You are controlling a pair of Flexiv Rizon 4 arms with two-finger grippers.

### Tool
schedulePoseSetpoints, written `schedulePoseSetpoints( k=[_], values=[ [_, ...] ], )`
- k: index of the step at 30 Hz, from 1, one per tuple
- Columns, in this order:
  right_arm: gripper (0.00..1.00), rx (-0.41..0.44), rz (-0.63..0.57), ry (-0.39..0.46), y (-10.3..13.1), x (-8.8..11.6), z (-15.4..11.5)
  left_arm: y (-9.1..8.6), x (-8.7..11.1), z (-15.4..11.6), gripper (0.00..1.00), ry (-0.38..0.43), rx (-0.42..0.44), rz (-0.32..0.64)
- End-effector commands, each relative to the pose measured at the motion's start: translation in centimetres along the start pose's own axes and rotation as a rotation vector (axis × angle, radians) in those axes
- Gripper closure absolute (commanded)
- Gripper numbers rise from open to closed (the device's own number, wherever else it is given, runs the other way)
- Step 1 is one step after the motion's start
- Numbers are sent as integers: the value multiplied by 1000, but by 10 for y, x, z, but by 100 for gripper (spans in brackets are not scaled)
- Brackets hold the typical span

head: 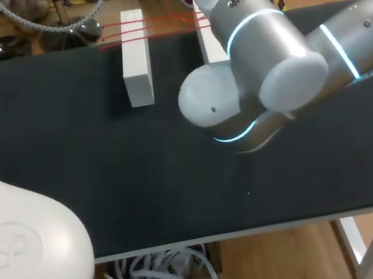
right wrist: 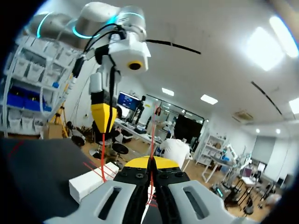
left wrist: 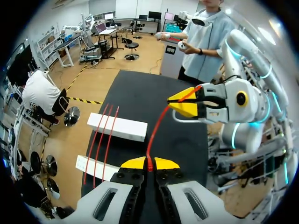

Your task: Grab the tape and strap the tape.

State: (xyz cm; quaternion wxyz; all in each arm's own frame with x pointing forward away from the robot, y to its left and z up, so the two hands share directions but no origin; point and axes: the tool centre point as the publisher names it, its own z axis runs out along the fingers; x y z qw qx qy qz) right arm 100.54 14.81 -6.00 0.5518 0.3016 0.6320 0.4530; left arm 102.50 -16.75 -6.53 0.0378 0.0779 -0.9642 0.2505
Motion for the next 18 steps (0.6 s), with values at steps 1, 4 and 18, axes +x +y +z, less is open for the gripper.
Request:
schedulePoseSetpoints(
  k=[1,4,18],
  values=[
    [100,-34,-81,117,-7,-9,0,-1,0,0,100,0,-4,-1],
    [100,-17,-97,111,-6,-7,4,-1,0,0,100,0,-4,-1],
    [100,38,-66,49,-2,5,11,-1,0,0,100,0,-4,-1]
  ],
)
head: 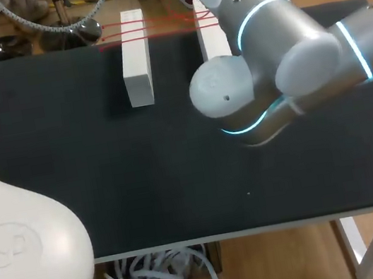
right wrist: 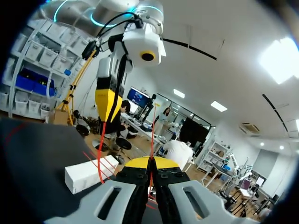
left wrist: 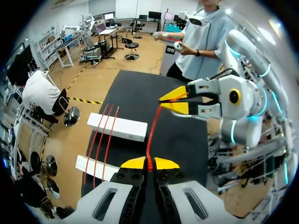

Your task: Grab the tape and strap the tape.

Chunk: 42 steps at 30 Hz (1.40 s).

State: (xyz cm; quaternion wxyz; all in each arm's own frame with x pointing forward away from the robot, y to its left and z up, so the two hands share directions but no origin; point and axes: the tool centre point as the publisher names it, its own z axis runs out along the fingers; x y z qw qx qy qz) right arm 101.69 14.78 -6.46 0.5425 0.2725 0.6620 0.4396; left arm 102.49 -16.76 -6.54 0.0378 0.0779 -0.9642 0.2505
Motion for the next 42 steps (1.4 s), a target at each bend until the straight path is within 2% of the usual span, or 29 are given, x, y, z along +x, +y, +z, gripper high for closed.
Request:
schedulePoseSetpoints(
  k=[1,33,36,42],
  values=[
    [100,21,-4,-14,3,5,0,-1,0,-1,100,0,-4,-1],
    [100,21,-4,-14,3,5,0,-1,0,-1,100,0,-4,-1],
    [100,40,-75,-65,1,6,1,-1,0,-1,100,0,-4,-1],
    [100,55,-173,-77,2,-3,11,-1,0,-1,100,0,-4,-1]
  ],
)
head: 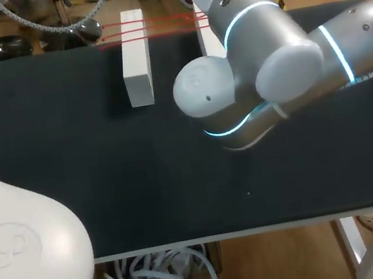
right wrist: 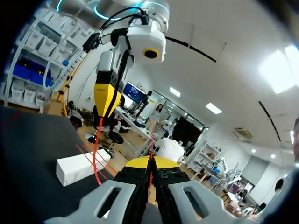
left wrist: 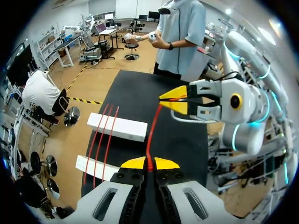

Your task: Grab the tape and strap the tape.

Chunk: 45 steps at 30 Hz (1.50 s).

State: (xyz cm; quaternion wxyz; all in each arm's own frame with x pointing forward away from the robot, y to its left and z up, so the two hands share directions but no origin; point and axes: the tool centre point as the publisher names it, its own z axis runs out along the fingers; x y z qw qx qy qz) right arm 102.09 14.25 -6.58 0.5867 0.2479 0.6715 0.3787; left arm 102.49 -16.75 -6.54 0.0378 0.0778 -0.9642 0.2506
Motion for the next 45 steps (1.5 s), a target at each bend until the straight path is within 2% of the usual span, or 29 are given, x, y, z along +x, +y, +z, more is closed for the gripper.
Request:
schedulePoseSetpoints(
  k=[1,7,13,16,26,33,45],
  values=[
    [100,8,-55,-21,8,0,10,-1,0,-1,100,0,-4,-1],
    [100,18,-214,-27,13,-3,16,-1,0,-1,100,0,-4,-1],
    [100,22,-396,39,11,-2,10,-1,0,-1,100,0,-4,-1],
    [100,35,-469,43,10,-5,9,-1,0,-1,100,0,-4,-1],
    [100,101,-602,59,10,-14,17,-1,0,-1,100,0,-4,-1],
    [100,102,-724,66,17,-13,21,-1,0,-1,100,0,-4,-1],
    [100,98,-877,7,19,-14,23,-1,0,-1,100,0,-4,-1]
  ],
)
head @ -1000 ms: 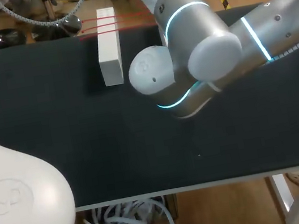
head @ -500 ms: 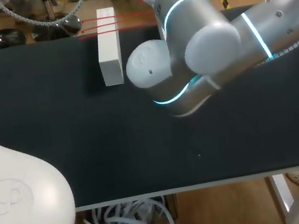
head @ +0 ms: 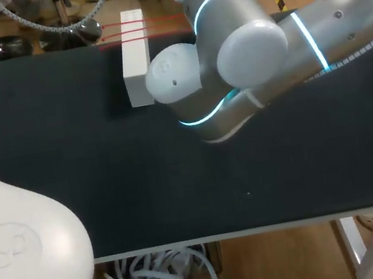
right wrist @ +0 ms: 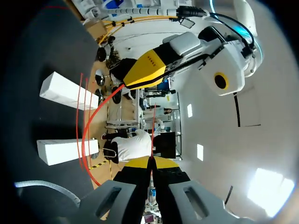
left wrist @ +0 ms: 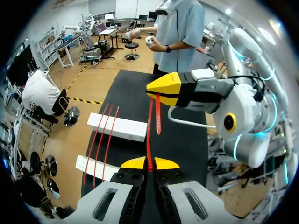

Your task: Grab the tape and strap the tape.

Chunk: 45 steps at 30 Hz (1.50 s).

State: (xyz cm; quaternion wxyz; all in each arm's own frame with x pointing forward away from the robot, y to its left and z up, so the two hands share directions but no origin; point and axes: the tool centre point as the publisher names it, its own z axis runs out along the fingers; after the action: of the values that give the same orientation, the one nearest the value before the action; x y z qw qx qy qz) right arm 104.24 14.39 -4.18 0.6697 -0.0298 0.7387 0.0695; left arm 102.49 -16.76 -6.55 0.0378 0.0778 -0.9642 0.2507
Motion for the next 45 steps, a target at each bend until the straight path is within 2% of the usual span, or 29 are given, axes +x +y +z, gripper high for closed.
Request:
schedulePoseSetpoints(
  k=[1,7,16,19,22,45],
  values=[
    [100,1,-24,-24,4,0,3,-1,0,-1,100,0,-4,-1],
    [100,-32,-81,-53,7,-3,6,-1,0,-1,100,0,-4,-1],
    [100,-13,-148,-60,7,-6,10,-1,0,-1,100,0,-4,-1],
    [100,-11,-132,-48,9,-8,10,-1,0,-1,100,0,-4,-1],
    [100,-39,-45,-14,12,-14,8,-1,0,-1,100,0,-4,-1],
    [100,-39,-45,-14,12,-14,8,-1,0,-1,100,0,-4,-1]
  ],
)
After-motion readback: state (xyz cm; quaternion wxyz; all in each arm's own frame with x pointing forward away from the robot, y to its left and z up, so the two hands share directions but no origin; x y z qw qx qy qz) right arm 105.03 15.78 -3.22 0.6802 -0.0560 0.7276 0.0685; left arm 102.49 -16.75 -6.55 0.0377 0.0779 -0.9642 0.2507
